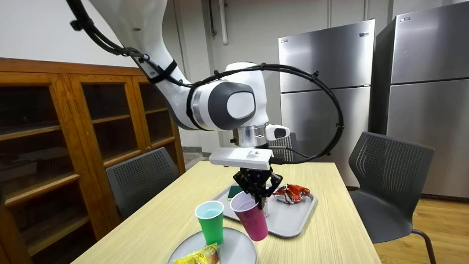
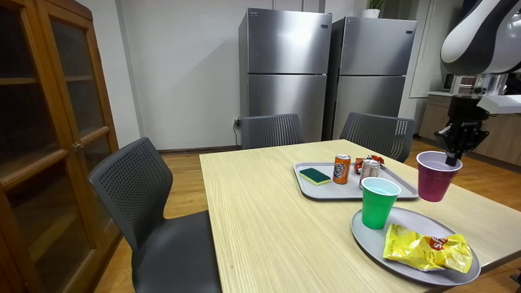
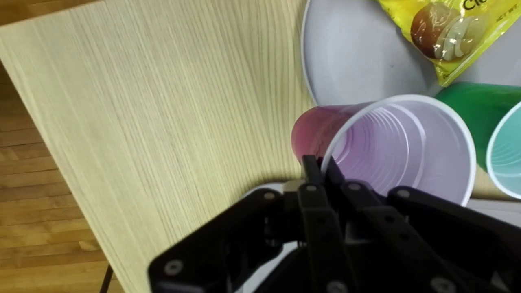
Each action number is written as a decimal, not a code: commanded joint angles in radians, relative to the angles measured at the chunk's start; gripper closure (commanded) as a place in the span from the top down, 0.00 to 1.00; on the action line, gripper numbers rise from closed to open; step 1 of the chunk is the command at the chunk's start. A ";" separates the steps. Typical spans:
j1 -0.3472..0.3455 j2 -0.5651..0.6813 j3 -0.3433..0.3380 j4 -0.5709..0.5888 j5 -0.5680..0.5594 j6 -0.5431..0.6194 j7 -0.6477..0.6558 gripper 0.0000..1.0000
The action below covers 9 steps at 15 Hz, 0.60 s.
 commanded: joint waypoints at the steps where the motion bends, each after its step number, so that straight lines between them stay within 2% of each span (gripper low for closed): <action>1: -0.039 0.008 -0.023 0.039 0.024 -0.030 -0.008 0.01; 6: -0.085 0.093 -0.052 0.093 0.057 -0.015 -0.014 0.01; 9: -0.118 0.145 -0.035 0.126 0.131 -0.025 -0.063 0.01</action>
